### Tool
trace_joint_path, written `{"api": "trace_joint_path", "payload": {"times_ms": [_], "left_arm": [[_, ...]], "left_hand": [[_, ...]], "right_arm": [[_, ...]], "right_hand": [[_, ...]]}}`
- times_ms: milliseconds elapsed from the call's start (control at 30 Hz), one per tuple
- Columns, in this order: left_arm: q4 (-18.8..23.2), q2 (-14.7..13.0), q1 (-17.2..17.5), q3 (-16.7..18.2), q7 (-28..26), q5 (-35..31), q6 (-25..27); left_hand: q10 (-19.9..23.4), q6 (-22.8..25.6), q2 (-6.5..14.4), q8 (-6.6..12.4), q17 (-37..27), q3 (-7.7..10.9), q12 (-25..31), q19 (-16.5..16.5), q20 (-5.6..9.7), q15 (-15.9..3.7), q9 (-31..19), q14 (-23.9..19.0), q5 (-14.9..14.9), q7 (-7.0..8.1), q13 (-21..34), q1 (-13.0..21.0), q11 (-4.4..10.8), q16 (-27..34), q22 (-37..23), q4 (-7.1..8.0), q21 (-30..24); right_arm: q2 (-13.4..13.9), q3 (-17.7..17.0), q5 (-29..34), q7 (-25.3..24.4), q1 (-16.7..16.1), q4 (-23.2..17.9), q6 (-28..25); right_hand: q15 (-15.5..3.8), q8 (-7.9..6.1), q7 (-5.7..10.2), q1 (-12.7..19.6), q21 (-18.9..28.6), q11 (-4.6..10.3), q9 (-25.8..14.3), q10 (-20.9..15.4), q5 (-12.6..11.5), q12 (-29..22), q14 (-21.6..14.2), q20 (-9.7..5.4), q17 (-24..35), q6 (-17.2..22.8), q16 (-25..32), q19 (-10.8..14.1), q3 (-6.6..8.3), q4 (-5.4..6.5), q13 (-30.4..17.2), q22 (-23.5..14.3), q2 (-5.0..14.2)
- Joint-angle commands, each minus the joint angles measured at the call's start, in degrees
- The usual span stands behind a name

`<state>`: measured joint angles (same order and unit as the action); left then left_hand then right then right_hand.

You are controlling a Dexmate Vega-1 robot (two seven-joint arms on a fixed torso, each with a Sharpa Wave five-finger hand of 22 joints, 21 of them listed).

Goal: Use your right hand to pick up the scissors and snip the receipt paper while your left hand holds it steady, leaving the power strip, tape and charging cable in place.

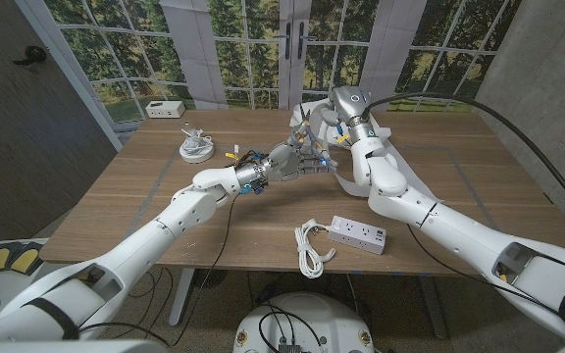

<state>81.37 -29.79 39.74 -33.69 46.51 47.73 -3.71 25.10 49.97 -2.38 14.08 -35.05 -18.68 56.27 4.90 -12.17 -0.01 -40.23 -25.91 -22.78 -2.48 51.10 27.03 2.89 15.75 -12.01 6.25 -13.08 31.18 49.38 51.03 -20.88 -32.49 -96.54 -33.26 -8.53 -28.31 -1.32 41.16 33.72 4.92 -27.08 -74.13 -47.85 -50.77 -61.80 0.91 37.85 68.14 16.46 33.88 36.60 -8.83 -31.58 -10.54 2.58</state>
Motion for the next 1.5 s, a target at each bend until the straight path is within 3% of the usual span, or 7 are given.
{"api": "trace_joint_path", "payload": {"times_ms": [33, 867, 1500], "left_arm": [[0.23, -0.17, 0.23, -0.02, 0.42, 0.29, -0.06], [-0.66, 0.52, -0.86, -0.77, 1.01, -0.09, 0.68], [-1.02, 0.64, -0.69, -0.71, 1.22, 0.26, 1.11]], "left_hand": [[-0.02, 0.89, 0.00, -0.05, -0.11, -0.14, 0.47, -0.06, -0.21, 0.04, -0.22, -0.18, 0.28, -1.31, 0.28, 0.48, 0.32, -0.04, 0.03, 0.29, 0.05], [-0.07, 1.03, 0.43, -0.27, -0.12, -0.02, 0.70, -0.11, -0.21, -0.04, -0.33, -0.25, 0.34, -1.27, -0.11, 0.61, 0.20, -0.36, 0.02, 0.58, 0.07], [-0.13, 1.09, 0.50, -0.35, -0.13, -0.07, 0.91, -0.10, -0.21, 0.03, -0.51, -0.33, 0.42, -1.45, -0.27, 0.60, 0.24, -0.56, 0.01, 0.75, 0.06]], "right_arm": [[0.14, -0.97, -0.57, -0.38, -1.19, -1.30, 0.50], [-0.36, -1.00, -0.19, -0.57, -0.62, 0.16, 0.05], [-0.65, -0.96, -0.56, -0.27, -0.52, -0.09, -0.32]], "right_hand": [[-4.71, 0.06, 0.10, 1.60, 0.17, 1.46, 0.00, 1.64, 0.06, -0.57, -1.33, 0.19, 0.53, -0.34, -0.43, -0.39, -0.34, -0.15, -0.32, -0.17, 2.32], [-4.68, 0.21, 0.37, 1.68, 0.19, 1.51, -0.10, 2.40, 0.57, -1.13, -1.14, 0.16, 1.54, -1.14, -1.22, -0.87, -1.17, -0.16, 0.14, -0.17, 2.82], [-4.78, -0.58, -0.42, 2.22, 0.43, 1.33, 0.45, 0.49, -0.39, -2.22, -2.60, 0.39, 1.68, 1.05, -2.00, -0.33, -0.62, -0.76, 1.41, -0.04, 2.21]]}}
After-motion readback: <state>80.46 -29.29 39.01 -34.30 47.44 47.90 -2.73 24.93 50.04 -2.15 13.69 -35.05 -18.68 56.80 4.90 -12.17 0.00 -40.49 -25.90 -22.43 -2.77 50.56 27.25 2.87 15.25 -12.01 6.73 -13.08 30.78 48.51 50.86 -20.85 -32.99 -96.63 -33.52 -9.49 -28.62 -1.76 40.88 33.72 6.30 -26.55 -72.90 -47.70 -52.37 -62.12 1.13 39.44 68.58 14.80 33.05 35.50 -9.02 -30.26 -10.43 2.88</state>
